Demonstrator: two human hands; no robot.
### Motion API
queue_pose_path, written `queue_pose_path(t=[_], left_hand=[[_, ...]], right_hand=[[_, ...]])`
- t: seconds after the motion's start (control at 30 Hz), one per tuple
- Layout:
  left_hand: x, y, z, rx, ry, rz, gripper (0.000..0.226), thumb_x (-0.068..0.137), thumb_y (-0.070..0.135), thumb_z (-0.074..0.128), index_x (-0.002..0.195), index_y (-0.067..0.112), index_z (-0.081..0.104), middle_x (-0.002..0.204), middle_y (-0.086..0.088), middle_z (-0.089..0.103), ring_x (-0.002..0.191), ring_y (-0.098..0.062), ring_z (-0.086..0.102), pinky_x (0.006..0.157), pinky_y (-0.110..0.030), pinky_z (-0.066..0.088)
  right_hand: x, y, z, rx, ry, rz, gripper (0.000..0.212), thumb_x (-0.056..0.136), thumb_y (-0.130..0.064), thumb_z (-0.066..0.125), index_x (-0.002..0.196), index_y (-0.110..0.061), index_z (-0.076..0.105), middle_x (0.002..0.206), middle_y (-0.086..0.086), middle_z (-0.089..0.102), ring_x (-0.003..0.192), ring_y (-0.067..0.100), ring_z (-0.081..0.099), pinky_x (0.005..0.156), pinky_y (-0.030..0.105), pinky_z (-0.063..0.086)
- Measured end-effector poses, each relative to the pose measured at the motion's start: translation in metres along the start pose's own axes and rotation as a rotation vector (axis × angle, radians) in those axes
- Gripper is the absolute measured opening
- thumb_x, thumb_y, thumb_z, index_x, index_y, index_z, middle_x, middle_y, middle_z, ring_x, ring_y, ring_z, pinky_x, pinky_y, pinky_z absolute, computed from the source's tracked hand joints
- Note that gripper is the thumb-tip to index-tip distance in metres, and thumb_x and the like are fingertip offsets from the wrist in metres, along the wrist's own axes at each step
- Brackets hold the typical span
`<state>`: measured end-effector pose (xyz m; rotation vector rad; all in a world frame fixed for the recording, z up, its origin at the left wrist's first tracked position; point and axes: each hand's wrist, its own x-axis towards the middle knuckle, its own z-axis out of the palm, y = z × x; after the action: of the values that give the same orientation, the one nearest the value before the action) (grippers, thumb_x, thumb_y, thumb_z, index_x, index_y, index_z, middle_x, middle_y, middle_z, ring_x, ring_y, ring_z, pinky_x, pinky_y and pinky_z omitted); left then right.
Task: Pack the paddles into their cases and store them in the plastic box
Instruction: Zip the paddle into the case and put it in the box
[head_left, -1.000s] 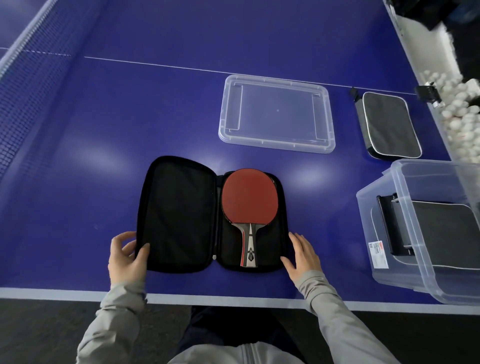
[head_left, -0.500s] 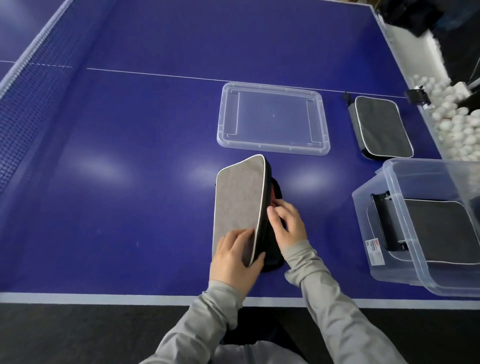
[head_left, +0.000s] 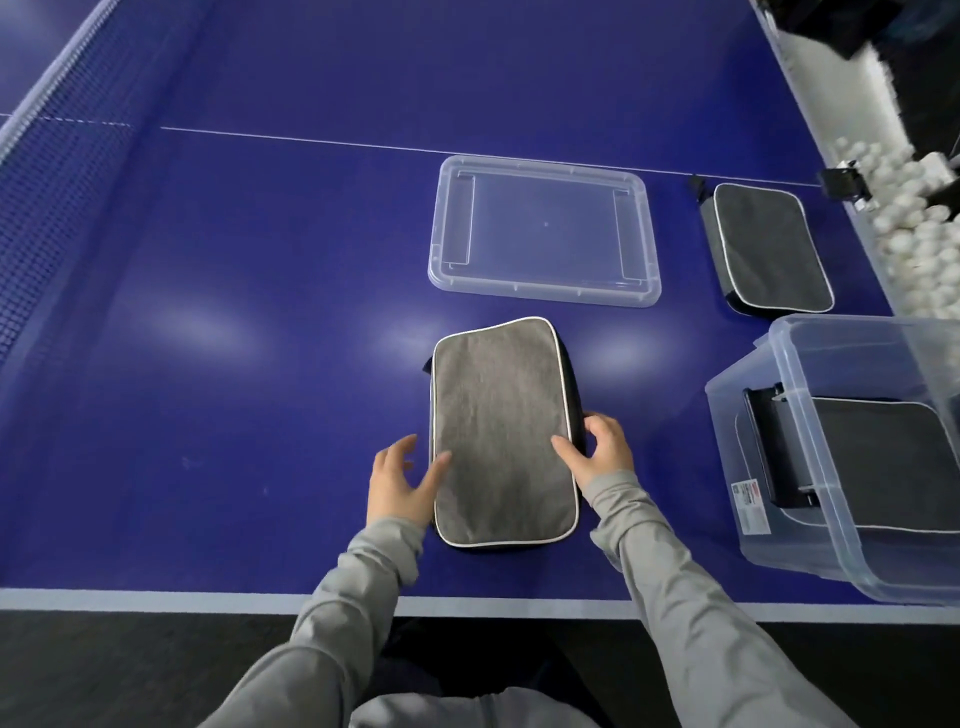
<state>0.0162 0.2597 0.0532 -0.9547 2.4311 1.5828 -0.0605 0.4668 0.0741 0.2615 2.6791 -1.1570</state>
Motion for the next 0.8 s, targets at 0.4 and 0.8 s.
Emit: queue_pose_path(t=[0.4, 0.8], left_hand=[[0.059, 0.002, 0.03, -0.093, -0.093, -0.383, 0.076, 0.071, 0.047, 0.075, 0.133, 0.017, 0.043, 0.117, -0.003, 0.059, 0.102, -0.022, 0.057, 0.091, -0.032, 0.043], [0.069, 0.017, 0.045, -0.146, -0.105, -0.417, 0.064, 0.065, 0.035, 0.083, 0.113, 0.015, 0.046, 0.105, -0.001, 0.054, 0.092, -0.022, 0.056, 0.085, -0.033, 0.047]], right_hand=[[0.011, 0.029, 0.017, 0.198, -0.089, 0.313, 0.048, 0.08, -0.005, 0.068, 0.123, 0.001, 0.046, 0.12, 0.018, 0.057, 0.107, 0.03, 0.057, 0.087, 0.027, 0.043], [0.028, 0.034, 0.017, 0.148, -0.334, 0.403, 0.042, 0.092, -0.009, 0.052, 0.133, -0.005, 0.043, 0.132, 0.016, 0.053, 0.121, 0.031, 0.051, 0.106, 0.041, 0.039]])
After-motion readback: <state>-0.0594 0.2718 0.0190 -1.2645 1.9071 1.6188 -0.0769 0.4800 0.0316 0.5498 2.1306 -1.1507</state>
